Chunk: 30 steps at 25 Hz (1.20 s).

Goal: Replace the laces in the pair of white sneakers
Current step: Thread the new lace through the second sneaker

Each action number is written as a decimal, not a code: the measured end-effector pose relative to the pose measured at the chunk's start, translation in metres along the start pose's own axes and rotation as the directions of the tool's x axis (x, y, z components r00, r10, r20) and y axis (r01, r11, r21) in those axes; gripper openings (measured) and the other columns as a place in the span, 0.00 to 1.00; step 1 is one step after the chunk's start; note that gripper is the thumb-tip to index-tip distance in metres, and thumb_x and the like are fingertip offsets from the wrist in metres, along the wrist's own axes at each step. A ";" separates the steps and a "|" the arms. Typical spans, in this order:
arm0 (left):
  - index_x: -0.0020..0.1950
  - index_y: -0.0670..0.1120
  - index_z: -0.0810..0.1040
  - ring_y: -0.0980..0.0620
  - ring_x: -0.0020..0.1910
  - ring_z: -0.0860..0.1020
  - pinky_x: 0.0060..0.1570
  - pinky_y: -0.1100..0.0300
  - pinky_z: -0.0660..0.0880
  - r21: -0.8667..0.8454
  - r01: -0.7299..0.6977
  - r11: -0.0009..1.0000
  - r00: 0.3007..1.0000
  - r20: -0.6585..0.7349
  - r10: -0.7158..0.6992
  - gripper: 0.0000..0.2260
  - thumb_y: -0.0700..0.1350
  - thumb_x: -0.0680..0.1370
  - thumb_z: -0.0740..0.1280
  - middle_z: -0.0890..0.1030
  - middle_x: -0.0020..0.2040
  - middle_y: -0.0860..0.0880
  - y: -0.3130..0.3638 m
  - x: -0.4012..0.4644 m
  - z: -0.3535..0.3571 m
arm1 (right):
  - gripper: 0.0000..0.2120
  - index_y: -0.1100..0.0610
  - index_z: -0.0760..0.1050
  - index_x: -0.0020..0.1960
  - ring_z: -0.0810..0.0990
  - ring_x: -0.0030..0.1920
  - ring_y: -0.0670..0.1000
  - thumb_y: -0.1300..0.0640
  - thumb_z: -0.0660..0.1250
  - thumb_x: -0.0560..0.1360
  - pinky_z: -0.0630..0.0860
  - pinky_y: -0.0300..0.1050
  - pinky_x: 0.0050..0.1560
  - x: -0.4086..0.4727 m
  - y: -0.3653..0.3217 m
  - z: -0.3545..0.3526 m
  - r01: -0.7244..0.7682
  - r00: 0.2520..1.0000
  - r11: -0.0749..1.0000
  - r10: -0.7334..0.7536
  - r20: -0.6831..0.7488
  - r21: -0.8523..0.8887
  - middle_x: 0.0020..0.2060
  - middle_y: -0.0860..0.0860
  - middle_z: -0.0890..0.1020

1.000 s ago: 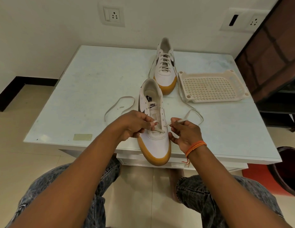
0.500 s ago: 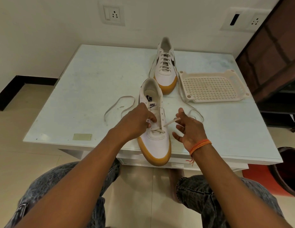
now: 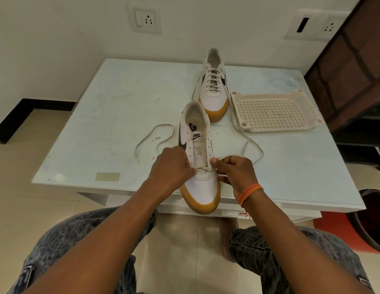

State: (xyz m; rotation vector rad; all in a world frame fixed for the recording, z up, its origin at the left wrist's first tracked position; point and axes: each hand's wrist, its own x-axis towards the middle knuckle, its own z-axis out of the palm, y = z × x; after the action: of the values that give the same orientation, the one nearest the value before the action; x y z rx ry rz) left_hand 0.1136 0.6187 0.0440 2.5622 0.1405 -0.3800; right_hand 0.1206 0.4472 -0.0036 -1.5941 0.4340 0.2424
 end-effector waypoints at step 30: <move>0.64 0.45 0.66 0.50 0.48 0.75 0.42 0.60 0.74 -0.039 0.001 0.999 0.967 0.253 0.009 0.22 0.46 0.76 0.72 0.73 0.53 0.49 -0.005 0.016 -0.007 | 0.12 0.61 0.76 0.53 0.84 0.41 0.55 0.53 0.60 0.81 0.82 0.54 0.46 -0.005 -0.021 -0.012 -0.230 0.973 0.965 0.229 0.025 0.124 0.43 0.58 0.83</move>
State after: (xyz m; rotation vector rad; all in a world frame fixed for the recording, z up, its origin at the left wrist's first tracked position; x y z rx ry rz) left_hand 0.1296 0.6272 0.0427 2.4501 0.0476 -0.6914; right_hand 0.1235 0.4363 0.0181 -1.4182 0.6157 0.3917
